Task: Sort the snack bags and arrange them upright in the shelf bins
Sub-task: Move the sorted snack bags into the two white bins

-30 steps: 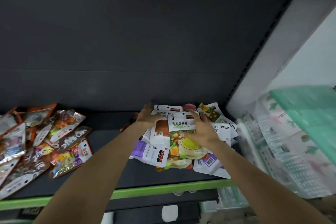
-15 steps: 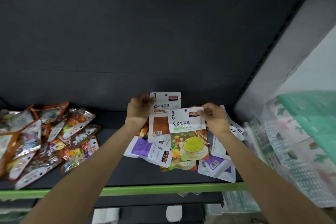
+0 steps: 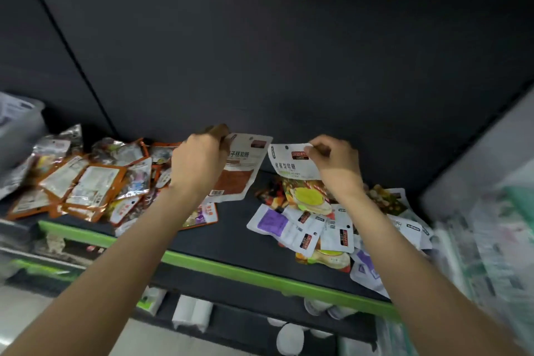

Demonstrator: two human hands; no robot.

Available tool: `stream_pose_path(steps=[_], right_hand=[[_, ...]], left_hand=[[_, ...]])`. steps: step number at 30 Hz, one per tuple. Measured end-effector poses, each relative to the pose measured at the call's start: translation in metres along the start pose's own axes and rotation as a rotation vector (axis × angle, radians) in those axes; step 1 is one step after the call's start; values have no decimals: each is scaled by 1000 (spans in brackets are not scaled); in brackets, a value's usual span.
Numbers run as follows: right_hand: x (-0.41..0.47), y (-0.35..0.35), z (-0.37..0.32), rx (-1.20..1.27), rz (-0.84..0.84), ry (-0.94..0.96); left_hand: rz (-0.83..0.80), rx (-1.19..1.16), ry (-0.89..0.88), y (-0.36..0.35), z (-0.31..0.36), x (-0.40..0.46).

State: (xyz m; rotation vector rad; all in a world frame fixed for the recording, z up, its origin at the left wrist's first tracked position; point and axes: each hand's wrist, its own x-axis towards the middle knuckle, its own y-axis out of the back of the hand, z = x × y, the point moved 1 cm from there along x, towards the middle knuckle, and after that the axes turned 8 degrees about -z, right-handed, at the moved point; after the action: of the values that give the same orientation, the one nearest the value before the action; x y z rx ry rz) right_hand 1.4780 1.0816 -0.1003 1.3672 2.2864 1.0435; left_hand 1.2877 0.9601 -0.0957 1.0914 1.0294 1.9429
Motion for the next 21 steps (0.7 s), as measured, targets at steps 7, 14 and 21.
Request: stream_pose_path(steps=[7,14,21], right_hand=[[1,-93,-101,86,5,102],[-6,-212,-237,125,35,151],[-1,-313,-355,139,17,210]], left_hand=[[62,-226,179,62,-123,-36],[90,-272,286,147,-280,-66],[178,-264,346,218,-405,-72]])
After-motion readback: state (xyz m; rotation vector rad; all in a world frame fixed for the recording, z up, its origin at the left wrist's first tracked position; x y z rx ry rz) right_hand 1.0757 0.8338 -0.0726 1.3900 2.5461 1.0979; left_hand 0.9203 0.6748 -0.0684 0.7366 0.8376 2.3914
